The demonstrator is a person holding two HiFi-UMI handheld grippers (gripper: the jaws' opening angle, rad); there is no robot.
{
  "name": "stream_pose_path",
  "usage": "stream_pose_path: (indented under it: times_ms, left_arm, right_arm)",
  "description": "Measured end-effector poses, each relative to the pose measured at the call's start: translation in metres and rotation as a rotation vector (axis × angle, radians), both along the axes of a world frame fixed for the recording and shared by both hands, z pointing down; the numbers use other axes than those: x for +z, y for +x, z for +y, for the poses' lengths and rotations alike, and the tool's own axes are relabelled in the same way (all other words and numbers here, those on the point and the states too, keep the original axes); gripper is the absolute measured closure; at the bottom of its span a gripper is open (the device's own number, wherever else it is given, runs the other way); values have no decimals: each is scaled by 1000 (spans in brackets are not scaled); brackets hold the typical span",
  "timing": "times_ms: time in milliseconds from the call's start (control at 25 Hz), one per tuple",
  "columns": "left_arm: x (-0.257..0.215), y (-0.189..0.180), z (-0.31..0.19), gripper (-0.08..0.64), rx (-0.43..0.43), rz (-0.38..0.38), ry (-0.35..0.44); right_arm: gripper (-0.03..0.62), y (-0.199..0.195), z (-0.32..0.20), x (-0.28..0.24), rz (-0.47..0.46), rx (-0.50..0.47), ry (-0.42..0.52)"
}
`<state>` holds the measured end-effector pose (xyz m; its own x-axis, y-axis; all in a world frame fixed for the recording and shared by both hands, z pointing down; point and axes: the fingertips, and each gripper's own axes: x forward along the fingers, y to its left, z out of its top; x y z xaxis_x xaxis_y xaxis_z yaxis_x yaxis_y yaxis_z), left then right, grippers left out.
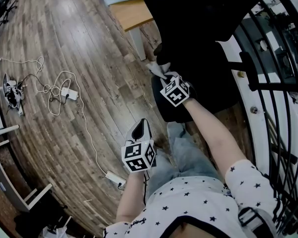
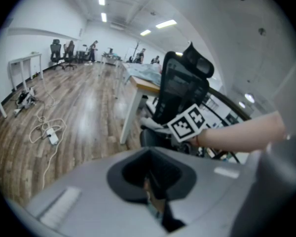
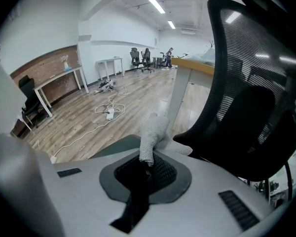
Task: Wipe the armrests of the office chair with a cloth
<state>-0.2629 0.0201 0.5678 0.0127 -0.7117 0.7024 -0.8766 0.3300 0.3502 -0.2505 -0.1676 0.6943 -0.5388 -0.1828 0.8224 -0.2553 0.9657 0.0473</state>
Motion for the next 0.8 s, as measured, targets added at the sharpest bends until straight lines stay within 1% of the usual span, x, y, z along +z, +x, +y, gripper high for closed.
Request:
stream_pose_path:
  times_ms: [120,360,800]
  left_arm:
    - [-3,0,2,557,6,-6,2]
    - [-10,3,6,557,21,-13,11]
    - [-15,9,14,557,42,-17,24]
  right_arm:
    - [565,-1,0,0,10,10,-14]
    - [565,3,13,-2,38,-20,-33]
    - [565,17,40,0,52,-43,-49]
